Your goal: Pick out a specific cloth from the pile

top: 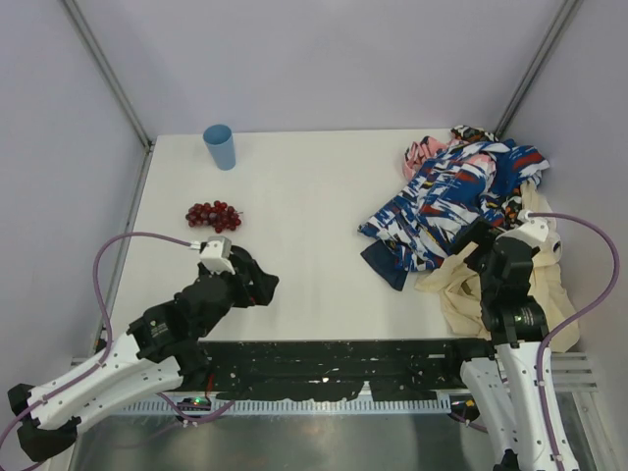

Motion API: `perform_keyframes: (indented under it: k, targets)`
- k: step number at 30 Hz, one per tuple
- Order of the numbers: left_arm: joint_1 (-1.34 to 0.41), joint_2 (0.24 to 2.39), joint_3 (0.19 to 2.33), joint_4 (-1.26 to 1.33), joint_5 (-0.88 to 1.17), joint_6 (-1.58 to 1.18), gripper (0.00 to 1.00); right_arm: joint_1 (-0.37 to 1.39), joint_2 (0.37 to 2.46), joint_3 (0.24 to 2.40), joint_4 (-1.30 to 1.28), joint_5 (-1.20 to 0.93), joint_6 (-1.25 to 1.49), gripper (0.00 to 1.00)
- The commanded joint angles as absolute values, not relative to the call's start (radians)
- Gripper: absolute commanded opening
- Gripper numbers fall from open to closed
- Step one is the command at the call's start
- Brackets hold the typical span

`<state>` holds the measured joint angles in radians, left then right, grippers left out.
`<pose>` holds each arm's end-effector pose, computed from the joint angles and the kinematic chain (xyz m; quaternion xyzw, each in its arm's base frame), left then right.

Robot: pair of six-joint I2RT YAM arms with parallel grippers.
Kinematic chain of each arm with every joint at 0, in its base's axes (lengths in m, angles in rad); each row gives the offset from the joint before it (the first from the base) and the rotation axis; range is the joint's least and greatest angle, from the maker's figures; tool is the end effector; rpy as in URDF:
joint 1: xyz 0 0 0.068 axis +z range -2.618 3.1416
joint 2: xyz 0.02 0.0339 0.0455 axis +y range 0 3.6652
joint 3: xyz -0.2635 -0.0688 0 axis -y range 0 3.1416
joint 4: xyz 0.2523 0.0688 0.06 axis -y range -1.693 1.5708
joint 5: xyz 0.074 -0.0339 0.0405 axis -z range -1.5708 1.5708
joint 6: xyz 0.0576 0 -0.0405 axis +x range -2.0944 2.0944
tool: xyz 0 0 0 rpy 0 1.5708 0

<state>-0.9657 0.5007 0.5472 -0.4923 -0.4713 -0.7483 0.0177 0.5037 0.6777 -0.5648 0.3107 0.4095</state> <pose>0.1075 -0.1094 0.2576 -0.0345 0.8312 -0.2627 0.4888 0.1467 -0.0150 0.2944 0.2442 0.7885 -0.0091 0.5644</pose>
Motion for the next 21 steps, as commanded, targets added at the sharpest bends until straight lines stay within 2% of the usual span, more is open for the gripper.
perform_keyframes:
  k: [1, 4, 7, 9, 13, 21]
  targets:
    - [-0.962, 0.506, 0.566, -0.499, -0.497, -0.733, 1.00, 0.014, 0.517, 0.698, -0.456, 0.224, 0.357, 0.95]
    - [-0.962, 0.531, 0.561, -0.476, -0.497, -0.732, 1.00, 0.015, 0.541, 0.706, -0.375, 0.097, 0.344, 0.95]
    - [-0.960, 0.563, 0.575, -0.471, -0.497, -0.724, 1.00, 0.017, 0.651, 0.739, -0.328, 0.060, 0.321, 0.95]
    - [-0.962, 0.587, 0.577, -0.459, -0.506, -0.719, 1.00, 0.041, 0.762, 0.813, -0.356, 0.136, 0.279, 0.95]
    - [-0.962, 0.624, 0.584, -0.434, -0.506, -0.710, 1.00, 0.240, 0.995, 0.888, -0.353, 0.401, 0.169, 0.95]
    - [-0.959, 0.689, 0.592, -0.411, -0.500, -0.706, 1.00, 0.250, 1.501, 1.063, -0.449, 0.704, 0.198, 0.95]
